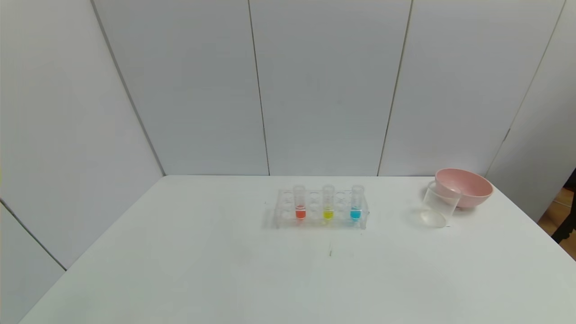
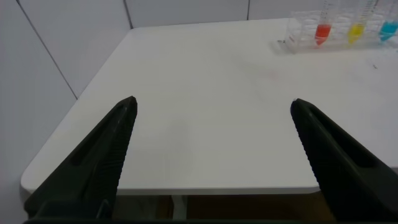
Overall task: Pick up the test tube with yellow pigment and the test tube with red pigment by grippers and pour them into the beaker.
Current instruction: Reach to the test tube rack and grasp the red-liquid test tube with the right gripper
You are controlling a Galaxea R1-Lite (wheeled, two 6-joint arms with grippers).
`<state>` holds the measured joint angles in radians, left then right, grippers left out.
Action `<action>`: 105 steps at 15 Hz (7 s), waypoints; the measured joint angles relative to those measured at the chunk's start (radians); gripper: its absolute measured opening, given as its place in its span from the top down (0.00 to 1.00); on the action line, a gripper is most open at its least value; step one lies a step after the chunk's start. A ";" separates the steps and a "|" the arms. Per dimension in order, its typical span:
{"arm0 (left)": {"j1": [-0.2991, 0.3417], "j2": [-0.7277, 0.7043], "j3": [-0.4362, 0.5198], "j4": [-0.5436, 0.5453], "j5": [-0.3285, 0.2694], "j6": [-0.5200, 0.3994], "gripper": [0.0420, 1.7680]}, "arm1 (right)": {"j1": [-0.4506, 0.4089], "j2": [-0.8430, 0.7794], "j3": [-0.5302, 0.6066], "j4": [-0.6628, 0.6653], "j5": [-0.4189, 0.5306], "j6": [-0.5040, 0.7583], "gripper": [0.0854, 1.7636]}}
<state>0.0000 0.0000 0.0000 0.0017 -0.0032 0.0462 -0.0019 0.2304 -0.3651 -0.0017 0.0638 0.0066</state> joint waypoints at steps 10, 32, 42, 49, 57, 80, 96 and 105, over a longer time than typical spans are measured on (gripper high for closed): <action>0.000 0.000 0.000 0.000 0.001 -0.007 0.00 | 0.119 0.534 -0.266 -0.207 0.054 -0.005 0.03; 0.000 0.000 0.000 0.000 0.001 -0.008 0.00 | 0.956 1.286 -0.287 -0.788 -0.539 0.031 0.03; 0.000 0.000 0.000 -0.002 0.001 -0.024 0.00 | 0.991 1.699 -0.507 -0.913 -0.584 0.031 0.03; 0.000 0.000 0.000 -0.002 0.001 -0.025 0.00 | 0.976 1.930 -0.710 -0.929 -0.602 0.038 0.03; 0.000 0.000 0.000 -0.002 0.001 -0.025 0.00 | 0.913 2.074 -0.799 -0.977 -0.649 0.041 0.03; 0.000 0.000 0.000 -0.001 0.001 -0.026 0.00 | 0.801 2.287 -1.143 -0.887 -0.681 0.030 0.03; 0.000 0.000 0.000 -0.002 0.002 -0.026 0.00 | 0.761 2.347 -1.262 -0.852 -0.682 0.030 0.03; 0.000 0.000 0.000 -0.002 0.001 -0.026 0.00 | 0.755 2.371 -1.291 -0.852 -0.683 0.029 0.53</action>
<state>0.0000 0.0000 0.0000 0.0000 -0.0017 0.0200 0.7532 2.6011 -1.6564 -0.8536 -0.6191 0.0357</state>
